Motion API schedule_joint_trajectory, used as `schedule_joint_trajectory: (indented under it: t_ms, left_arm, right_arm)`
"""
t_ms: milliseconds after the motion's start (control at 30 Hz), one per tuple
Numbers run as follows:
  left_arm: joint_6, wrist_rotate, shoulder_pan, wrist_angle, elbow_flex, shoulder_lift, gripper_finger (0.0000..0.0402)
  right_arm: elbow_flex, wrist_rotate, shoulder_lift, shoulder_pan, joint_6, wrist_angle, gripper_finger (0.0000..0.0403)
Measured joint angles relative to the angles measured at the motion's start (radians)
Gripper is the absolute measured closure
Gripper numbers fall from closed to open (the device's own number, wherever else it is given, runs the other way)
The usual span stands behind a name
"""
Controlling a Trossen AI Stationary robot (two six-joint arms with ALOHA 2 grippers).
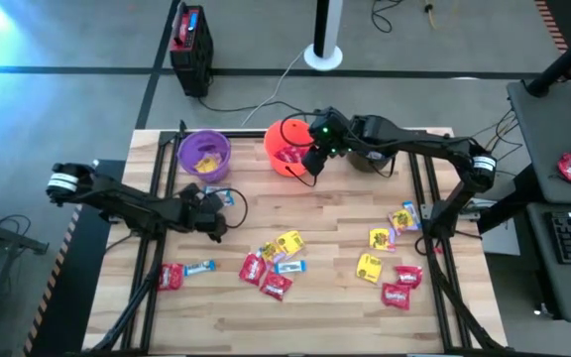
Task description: Sort candy by brand, put in halloween buckets
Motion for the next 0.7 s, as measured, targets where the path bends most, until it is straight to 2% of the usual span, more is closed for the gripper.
schedule_joint_trajectory:
  t_ms: [300,467,567,700]
  left_arm:
    - [-0.022,0.02,0.0,0.069,-0.019,0.037,0.0401]
    - [0.014,0.136,-0.019,0.071,0.005,0.023,0.0401]
    - [0.122,0.21,-0.043,0.067,0.026,0.004,0.0401]
    - [0.245,0.363,-0.061,0.067,0.046,-0.022,0.0401]
  right_arm:
    - [-0.01,0.0,0.0,0.0,0.002,0.014,0.0236]
    - [-0.01,0.0,0.0,0.0,0.002,0.016,0.0236]
    - [-0.01,-0.001,0.0,0.0,0.003,0.016,0.0236]
    - [-0.01,-0.01,0.0,0.0,0.003,0.015,0.0236]
